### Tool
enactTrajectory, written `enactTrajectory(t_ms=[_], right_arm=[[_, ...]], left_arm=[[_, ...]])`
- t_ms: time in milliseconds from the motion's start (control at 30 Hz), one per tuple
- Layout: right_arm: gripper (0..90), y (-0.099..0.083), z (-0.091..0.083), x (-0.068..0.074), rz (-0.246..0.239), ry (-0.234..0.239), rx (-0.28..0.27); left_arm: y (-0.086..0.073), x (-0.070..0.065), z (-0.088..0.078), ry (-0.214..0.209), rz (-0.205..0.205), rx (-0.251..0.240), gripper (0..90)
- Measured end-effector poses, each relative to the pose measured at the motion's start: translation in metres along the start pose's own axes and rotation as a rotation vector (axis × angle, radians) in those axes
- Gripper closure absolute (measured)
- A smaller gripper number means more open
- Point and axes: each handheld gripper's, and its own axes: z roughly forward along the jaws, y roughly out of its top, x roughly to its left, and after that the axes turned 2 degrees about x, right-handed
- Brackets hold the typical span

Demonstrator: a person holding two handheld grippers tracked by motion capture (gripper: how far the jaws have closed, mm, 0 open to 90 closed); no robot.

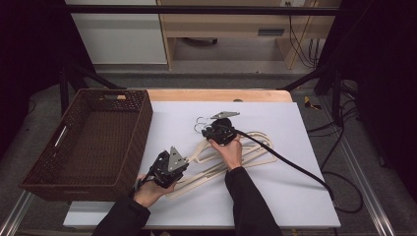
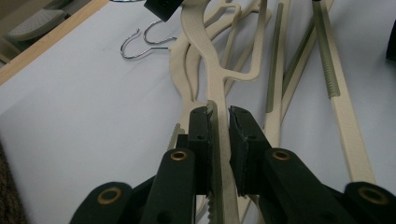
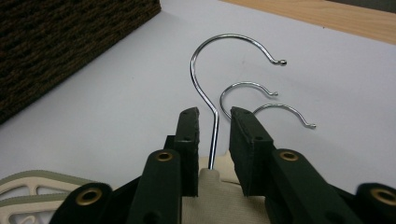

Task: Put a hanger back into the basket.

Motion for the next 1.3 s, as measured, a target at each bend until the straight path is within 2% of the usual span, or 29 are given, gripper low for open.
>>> enactTrajectory(t_ms=[167,367,467,533,567,600,633,767,833,867,933,1067,1100,1167,1233,1267,1300], right_arm=[[86.5,0.001,0.002,-0.001,0.035,0.033,0.029],[87.6,0.0,-0.001,0.001,0.038,0.028,0.026],[88.1,0.0,-0.006,0.004,0.03,0.019,0.015],[88.3,0.0,-0.009,0.006,0.031,0.015,0.003],[88.3,0.0,-0.009,0.006,0.031,0.015,0.003],[88.6,0.0,-0.013,0.009,0.021,0.027,-0.009],[88.6,0.0,-0.013,0.009,0.021,0.027,-0.009],[88.8,-0.003,-0.023,0.016,-0.02,0.031,-0.043],[88.8,-0.003,-0.026,0.018,-0.018,0.035,-0.047],[88.9,-0.004,-0.031,0.021,-0.044,0.04,-0.07],[88.9,-0.005,-0.036,0.024,-0.056,0.044,-0.087],[88.9,-0.006,-0.043,0.028,-0.073,0.052,-0.106],[88.9,-0.007,-0.048,0.03,-0.093,0.056,-0.121],[88.9,-0.008,-0.052,0.033,-0.101,0.061,-0.134],[88.9,-0.008,-0.056,0.035,-0.112,0.065,-0.14],[88.9,-0.009,-0.057,0.035,-0.118,0.063,-0.144],[88.9,-0.009,-0.059,0.036,-0.126,0.065,-0.146]], left_arm=[[-0.002,-0.001,0.002,-0.003,0.0,0.008,79.2],[-0.003,-0.003,0.002,-0.009,0.0,0.017,79.2],[-0.004,-0.003,0.003,-0.02,-0.017,0.02,78.5],[-0.005,0.0,0.005,-0.071,-0.056,0.021,77.3],[-0.005,0.0,0.005,-0.071,-0.056,0.021,74.1],[-0.005,0.002,0.005,-0.08,-0.073,0.012,69.8],[-0.004,0.005,0.004,-0.098,-0.093,0.006,69.8],[-0.004,0.021,0.0,-0.188,-0.201,-0.04,47.2],[-0.003,0.026,0.001,-0.234,-0.244,-0.044,43.7],[-0.003,0.028,0.003,-0.243,-0.251,-0.049,39.0],[0.0,0.029,0.009,-0.287,-0.262,-0.045,36.0],[0.004,0.027,0.016,-0.318,-0.271,-0.038,35.9],[0.006,0.026,0.021,-0.314,-0.27,-0.026,38.0],[0.007,0.026,0.023,-0.319,-0.268,-0.018,43.6],[0.008,0.025,0.025,-0.305,-0.276,-0.025,50.9],[0.01,0.025,0.026,-0.323,-0.29,-0.037,54.2],[0.011,0.024,0.026,-0.321,-0.297,-0.043,57.5]])
